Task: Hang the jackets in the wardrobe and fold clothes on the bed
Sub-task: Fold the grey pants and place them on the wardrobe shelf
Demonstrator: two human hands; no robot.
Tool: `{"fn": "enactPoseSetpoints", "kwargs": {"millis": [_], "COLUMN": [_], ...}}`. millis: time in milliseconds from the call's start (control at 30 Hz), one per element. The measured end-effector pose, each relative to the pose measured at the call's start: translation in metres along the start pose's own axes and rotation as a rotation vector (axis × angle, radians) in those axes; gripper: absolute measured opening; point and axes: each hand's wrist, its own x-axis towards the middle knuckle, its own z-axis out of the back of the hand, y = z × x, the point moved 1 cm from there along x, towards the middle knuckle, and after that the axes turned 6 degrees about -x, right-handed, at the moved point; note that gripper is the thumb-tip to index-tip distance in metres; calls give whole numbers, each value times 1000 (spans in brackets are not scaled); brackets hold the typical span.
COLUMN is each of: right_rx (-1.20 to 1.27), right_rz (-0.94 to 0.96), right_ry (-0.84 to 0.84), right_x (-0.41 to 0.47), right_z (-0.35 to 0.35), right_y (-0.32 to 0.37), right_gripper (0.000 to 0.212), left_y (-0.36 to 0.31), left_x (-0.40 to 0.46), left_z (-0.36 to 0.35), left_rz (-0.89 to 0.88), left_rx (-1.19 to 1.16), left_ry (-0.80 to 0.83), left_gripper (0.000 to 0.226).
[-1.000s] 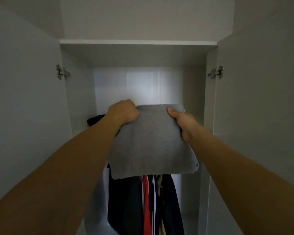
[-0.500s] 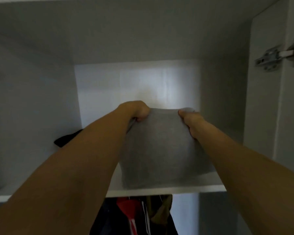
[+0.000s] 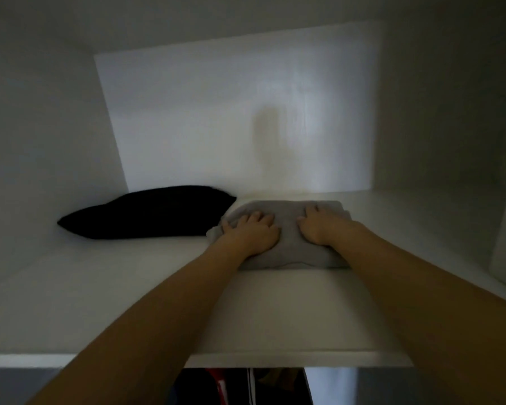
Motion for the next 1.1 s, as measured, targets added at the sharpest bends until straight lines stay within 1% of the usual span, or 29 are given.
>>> {"fn": "enactPoseSetpoints", "kwargs": {"millis": [167, 267, 367, 467, 567, 633, 700, 767, 800, 900, 967, 1033, 1100], "right_rx": [17, -10, -10, 6, -30, -40, -28, 37, 94, 238, 209, 150, 121], "right_rz": [7, 13, 31, 68, 75, 64, 77, 108, 128, 108, 49, -15, -78], "right_ry": [-26, -46, -61, -76, -87, -89, -81, -85, -128, -300, -329, -280, -277], "right_x": [41, 76, 114, 150, 171, 175, 172, 160, 151, 106, 68, 28, -18], "right_z": [-1, -3, -6, -11, -14, -15, -13, -6, 0, 26, 38, 46, 52], "right_y": [-15, -18, -17, -15, -14, -14, -13, -15, -16, -30, -42, -51, -53], "right_gripper": [61, 61, 60, 59, 60, 60, 58, 55, 53, 47, 49, 50, 49], "left_y": [2, 7, 16, 24, 33, 35, 33, 29, 27, 19, 12, -3, -22], "left_x": [49, 79, 112, 145, 168, 176, 176, 167, 158, 121, 91, 59, 26], "left_z": [-4, -2, -1, -5, -9, -12, -11, -8, -5, 13, 23, 36, 48], "left_rz": [31, 39, 65, 51, 98, 106, 106, 88, 72, 2, -62, -129, -216], "left_rx": [2, 4, 21, 90, 28, 34, 57, 47, 53, 182, 199, 154, 126], "left_ry": [93, 109, 92, 77, 43, 32, 19, 2, -50, -314, -415, -428, -432], "left_gripper": [64, 65, 63, 61, 63, 64, 64, 62, 60, 52, 52, 53, 52]}}
